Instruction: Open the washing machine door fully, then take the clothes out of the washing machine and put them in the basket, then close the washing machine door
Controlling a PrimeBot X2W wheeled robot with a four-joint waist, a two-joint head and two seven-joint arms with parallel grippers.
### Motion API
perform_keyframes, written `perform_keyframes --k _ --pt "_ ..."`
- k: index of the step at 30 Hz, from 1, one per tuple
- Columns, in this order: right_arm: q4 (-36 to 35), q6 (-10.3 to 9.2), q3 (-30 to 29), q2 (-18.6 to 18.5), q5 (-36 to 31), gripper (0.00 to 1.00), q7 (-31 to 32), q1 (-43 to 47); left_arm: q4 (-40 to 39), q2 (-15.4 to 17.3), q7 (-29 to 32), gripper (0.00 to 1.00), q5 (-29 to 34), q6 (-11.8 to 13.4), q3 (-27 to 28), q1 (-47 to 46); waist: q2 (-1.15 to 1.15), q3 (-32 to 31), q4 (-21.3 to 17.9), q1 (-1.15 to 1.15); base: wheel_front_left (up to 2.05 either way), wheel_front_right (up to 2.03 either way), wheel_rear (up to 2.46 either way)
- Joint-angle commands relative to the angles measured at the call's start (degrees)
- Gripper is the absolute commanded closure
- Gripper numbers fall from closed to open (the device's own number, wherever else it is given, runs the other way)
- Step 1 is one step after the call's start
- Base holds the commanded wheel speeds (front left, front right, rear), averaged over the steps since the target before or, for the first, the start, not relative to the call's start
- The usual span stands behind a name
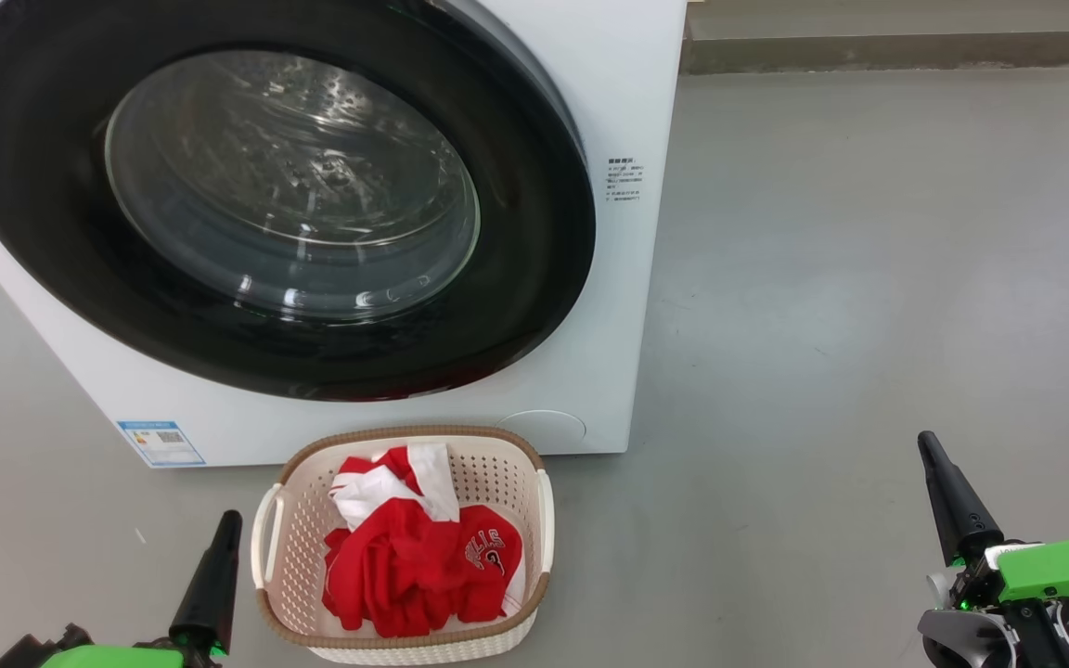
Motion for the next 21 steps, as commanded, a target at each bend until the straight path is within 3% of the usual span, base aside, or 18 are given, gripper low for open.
perform_keyframes --k 1,21 --pt "-1.7 -0.04 1.0 -0.5 0.0 1.0 0.4 -2.4 -1.5 0.5 0.3 1.0 -0.4 -0.4 1.5 -2.2 0.0 0.0 0.0 0.0 0.0 0.0 0.0" --pt "-1.7 -0.04 1.0 -0.5 0.0 1.0 0.4 -2.4 -1.5 0.5 0.3 1.0 -0.4 -0.4 1.5 -2.2 0.0 0.0 0.0 0.0 0.0 0.0 0.0"
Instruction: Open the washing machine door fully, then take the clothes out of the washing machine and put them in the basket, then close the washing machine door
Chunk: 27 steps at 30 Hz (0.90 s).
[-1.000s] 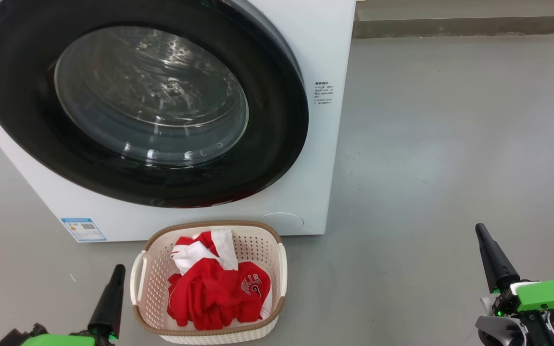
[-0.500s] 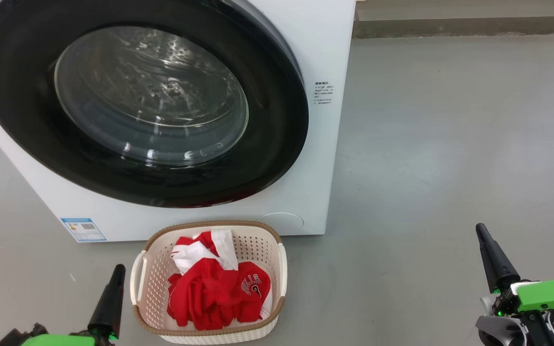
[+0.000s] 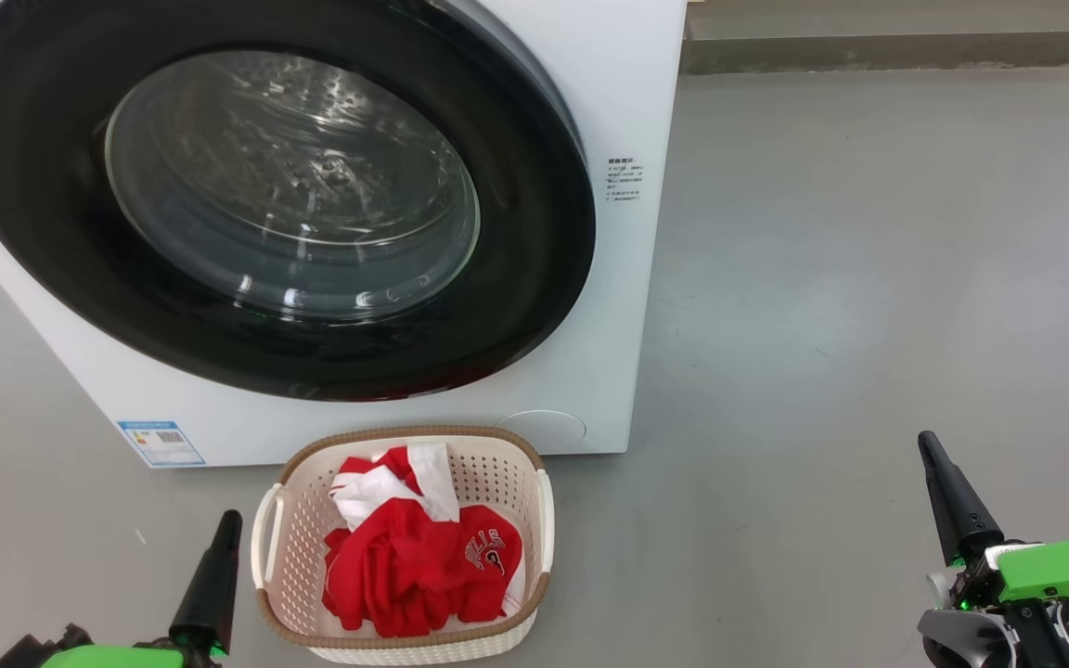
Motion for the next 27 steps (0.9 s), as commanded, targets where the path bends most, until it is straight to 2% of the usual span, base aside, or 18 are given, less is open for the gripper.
perform_keyframes --k 1,27 --pt "-1.7 -0.03 1.0 -0.6 0.0 1.0 0.4 -2.4 -1.5 0.5 0.3 1.0 -0.3 -0.4 1.5 -2.2 0.0 0.0 0.0 0.0 0.0 0.0 0.0" --pt "-1.7 -0.03 1.0 -0.6 0.0 1.0 0.4 -2.4 -1.5 0.5 0.2 1.0 -0.3 -0.4 1.5 -2.2 0.0 0.0 0.0 0.0 0.0 0.0 0.0"
